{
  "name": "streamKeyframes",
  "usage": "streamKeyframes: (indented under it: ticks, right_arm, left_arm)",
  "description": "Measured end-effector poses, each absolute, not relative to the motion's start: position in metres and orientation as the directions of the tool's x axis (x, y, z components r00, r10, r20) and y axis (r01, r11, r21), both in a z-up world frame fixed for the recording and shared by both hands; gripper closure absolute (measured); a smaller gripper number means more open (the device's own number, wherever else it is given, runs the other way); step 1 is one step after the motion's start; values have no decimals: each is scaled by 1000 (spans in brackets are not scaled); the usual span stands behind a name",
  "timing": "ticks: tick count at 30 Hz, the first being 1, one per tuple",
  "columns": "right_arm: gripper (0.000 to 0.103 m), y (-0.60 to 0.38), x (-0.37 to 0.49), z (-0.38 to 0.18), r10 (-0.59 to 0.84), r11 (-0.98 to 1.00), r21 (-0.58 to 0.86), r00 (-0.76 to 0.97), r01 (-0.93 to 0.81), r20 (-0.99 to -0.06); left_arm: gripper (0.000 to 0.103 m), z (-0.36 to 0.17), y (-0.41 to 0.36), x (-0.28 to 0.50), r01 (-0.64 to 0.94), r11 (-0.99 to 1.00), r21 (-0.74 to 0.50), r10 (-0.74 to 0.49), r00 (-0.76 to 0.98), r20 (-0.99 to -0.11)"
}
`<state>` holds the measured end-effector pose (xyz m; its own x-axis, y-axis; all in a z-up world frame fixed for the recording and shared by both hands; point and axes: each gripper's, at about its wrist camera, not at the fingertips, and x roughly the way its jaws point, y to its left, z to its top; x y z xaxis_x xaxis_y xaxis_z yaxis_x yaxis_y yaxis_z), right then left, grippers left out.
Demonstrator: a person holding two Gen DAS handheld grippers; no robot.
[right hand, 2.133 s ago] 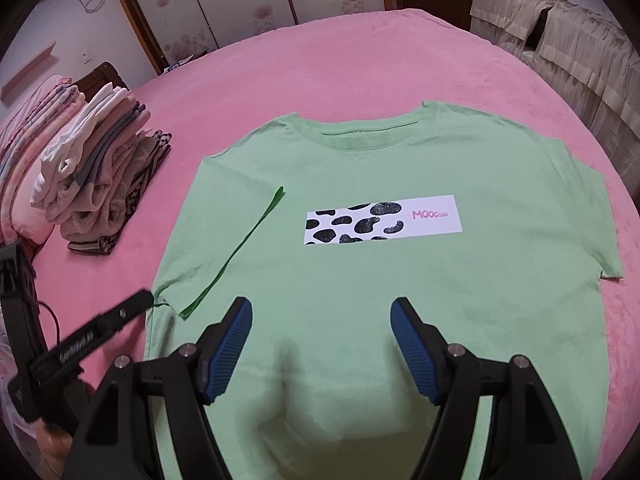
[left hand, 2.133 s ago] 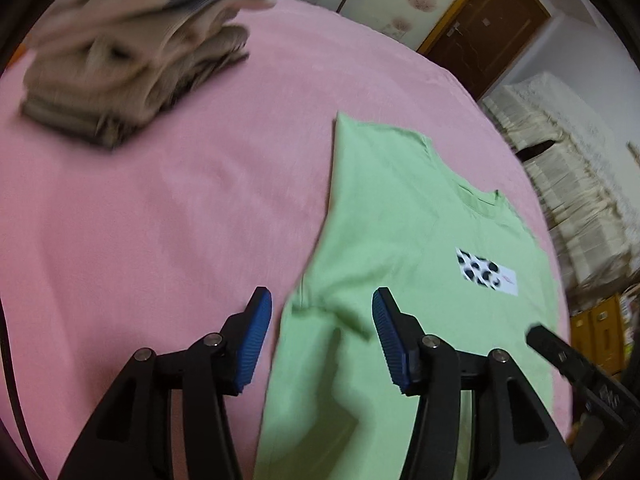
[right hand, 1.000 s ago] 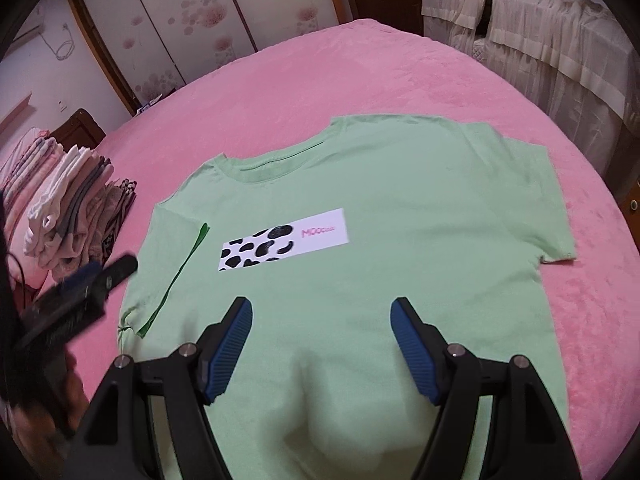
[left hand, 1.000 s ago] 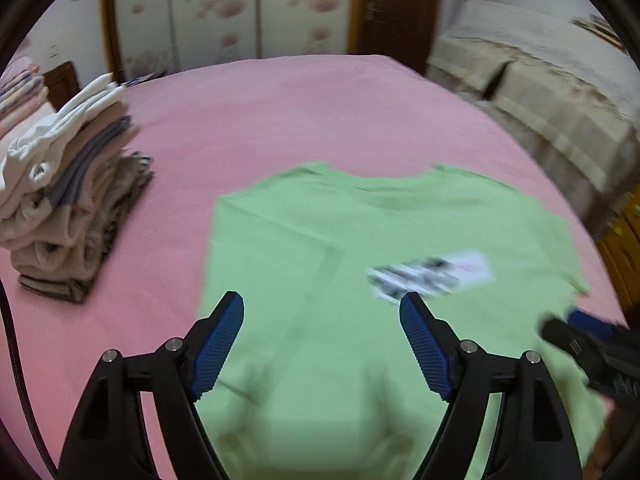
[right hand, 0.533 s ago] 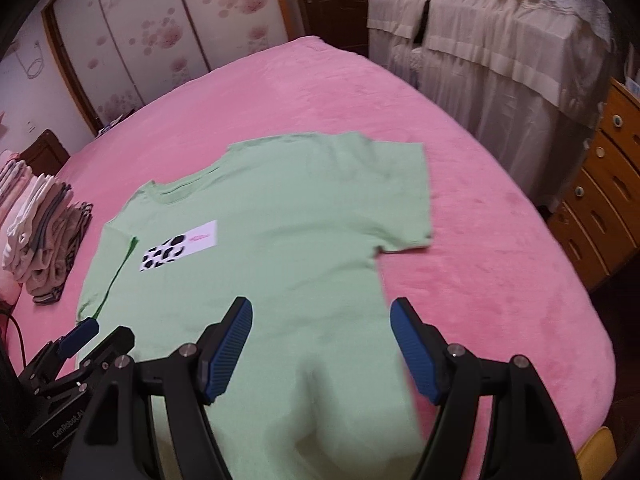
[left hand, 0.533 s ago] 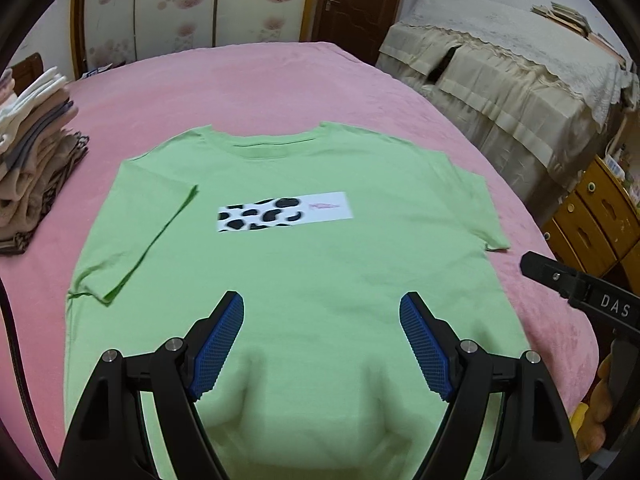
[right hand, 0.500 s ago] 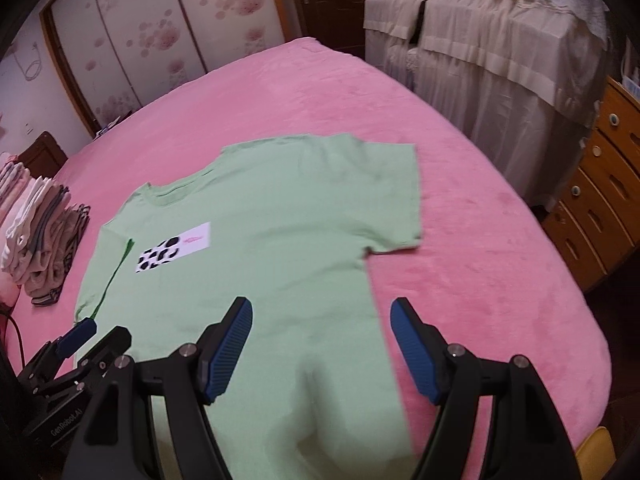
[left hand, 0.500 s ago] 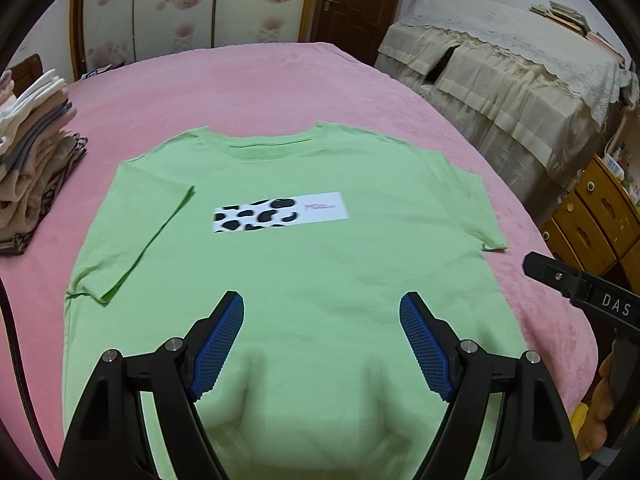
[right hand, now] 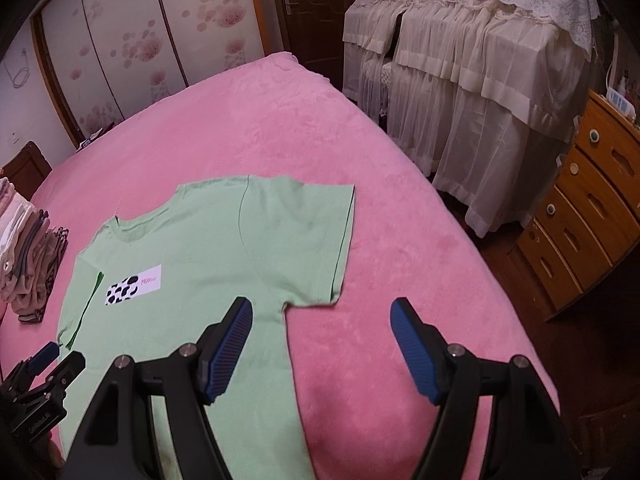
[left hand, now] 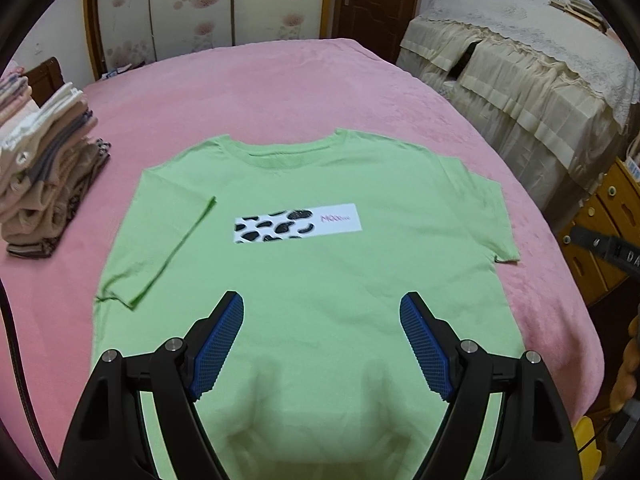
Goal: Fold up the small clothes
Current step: 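Move the right gripper to the shirt's other sleeve side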
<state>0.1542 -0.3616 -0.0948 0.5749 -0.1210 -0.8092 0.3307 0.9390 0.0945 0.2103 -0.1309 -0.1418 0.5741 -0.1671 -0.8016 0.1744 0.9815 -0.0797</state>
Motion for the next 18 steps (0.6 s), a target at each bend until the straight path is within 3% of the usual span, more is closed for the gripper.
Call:
streamKeyframes:
  ticks: [8,11,15,18]
  right_arm:
    - [31,-370,185,-74,-161,950,47,613,308,-773]
    - [31,-381,204,-77,-171,947,41,609,319,-775]
    - [42,-402,232,-99,-155,941,56,574,333,-804]
    - [43,-418,250,-125,-109,936,91,527,340,-843]
  left_arm:
    - [23,-113,-122,227,146,988,-44,-128,638,-759]
    - [18,-101,-115,234,120,993,-17,-95,679,-728]
    - [17,-92,-98,243,66,998,2,-46,715,-697]
    - [17,-96,-85,245,36,999,13,-17,715,-699]
